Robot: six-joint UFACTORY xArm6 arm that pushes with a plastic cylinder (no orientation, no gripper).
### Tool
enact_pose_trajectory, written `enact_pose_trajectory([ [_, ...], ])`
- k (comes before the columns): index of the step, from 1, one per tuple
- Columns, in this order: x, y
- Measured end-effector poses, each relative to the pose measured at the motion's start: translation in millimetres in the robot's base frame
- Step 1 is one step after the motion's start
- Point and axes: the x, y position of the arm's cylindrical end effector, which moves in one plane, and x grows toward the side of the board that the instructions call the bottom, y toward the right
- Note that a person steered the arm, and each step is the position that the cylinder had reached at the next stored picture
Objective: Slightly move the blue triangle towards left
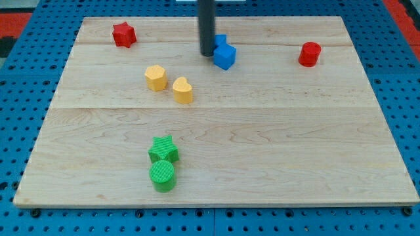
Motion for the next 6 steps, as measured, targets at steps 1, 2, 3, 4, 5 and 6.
enact_pose_trajectory([
  [1, -22, 39],
  [2, -23, 78],
  [3, -38, 91],
  [4, -38, 57],
  [5, -38, 33],
  [6, -56, 82],
])
